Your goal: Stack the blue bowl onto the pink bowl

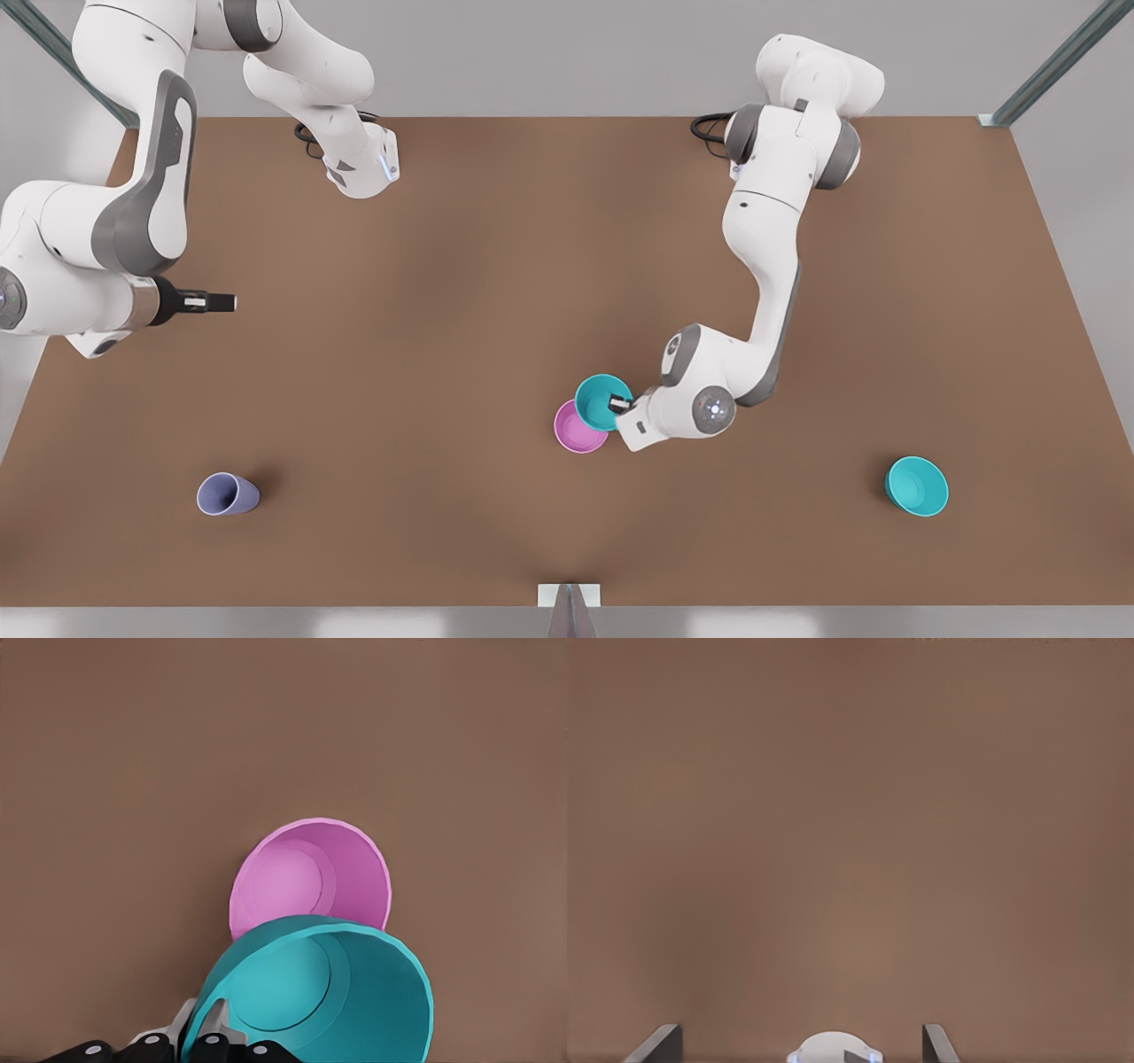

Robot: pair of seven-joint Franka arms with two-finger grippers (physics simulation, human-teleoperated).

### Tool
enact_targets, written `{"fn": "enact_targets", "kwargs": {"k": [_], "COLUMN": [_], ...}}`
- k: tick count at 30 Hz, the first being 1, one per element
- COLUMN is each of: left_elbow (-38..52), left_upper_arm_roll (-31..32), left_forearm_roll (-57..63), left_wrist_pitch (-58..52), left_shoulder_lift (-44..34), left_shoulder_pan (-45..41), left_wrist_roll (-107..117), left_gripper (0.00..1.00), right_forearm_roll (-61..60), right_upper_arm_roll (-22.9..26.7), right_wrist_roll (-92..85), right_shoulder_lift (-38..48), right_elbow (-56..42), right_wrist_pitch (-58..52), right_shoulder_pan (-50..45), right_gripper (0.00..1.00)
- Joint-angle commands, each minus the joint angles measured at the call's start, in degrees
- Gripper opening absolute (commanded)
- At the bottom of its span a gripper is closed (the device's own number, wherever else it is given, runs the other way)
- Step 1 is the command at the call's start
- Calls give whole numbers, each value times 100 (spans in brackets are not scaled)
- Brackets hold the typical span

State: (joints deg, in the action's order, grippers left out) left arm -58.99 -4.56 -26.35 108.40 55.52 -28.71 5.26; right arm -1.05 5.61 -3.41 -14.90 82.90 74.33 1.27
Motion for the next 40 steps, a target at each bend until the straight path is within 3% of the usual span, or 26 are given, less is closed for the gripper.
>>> {"fn": "enact_targets", "kwargs": {"k": [1,10,20,21,22,25,27,28,29,31,32,33,34,40], "left_elbow": [72,72,10,10,10,10,10,19,71,72,-7,-331,-1462,-1625], "left_upper_arm_roll": [52,131,254,254,254,166,-719,-1808,-2566,-2656,-2298,-223,851,843], "left_forearm_roll": [-63,-195,-186,-186,-169,-107,-37,-28,357,1315,1430,2102,3189,2635], "left_wrist_pitch": [-249,919,832,832,832,323,-1641,-2988,-3579,-3703,-3923,-3723,-2784,-2807], "left_shoulder_lift": [12,266,258,266,258,-23,-856,-1490,-1895,-2273,-2640,-3211,-4099,-4242], "left_shoulder_pan": [23,23,-117,-117,-117,-30,111,111,111,111,451,1861,2405,2511], "left_wrist_roll": [5477,5495,5565,5521,5504,5495,4664,3259,1782,268,11,19,28,195], "left_gripper": [21,21,21,30,100,100,100,100,100,100,100,100,100,100], "right_forearm_roll": [-10,-10,-10,-10,-10,-10,-10,-10,-10,-10,-10,-1,-1,-1], "right_upper_arm_roll": [2,2,10,10,10,10,10,10,10,10,10,10,10,10], "right_wrist_roll": [-98,-98,-107,-107,-107,-116,-116,-116,-116,-116,-116,-116,-99,-81], "right_shoulder_lift": [4,-5,-48,-48,-48,-48,-57,-48,-57,-48,-48,-31,22,127], "right_elbow": [-2,-2,-2,-2,-2,7,7,7,7,-11,-19,-37,-55,-37], "right_wrist_pitch": [11,2,28,37,37,37,37,37,37,37,37,55,256,283], "right_shoulder_pan": [5,5,14,14,14,23,23,23,23,23,23,23,23,14], "right_gripper": [100,100,100,100,100,100,100,100,100,100,100,100,100,100]}}
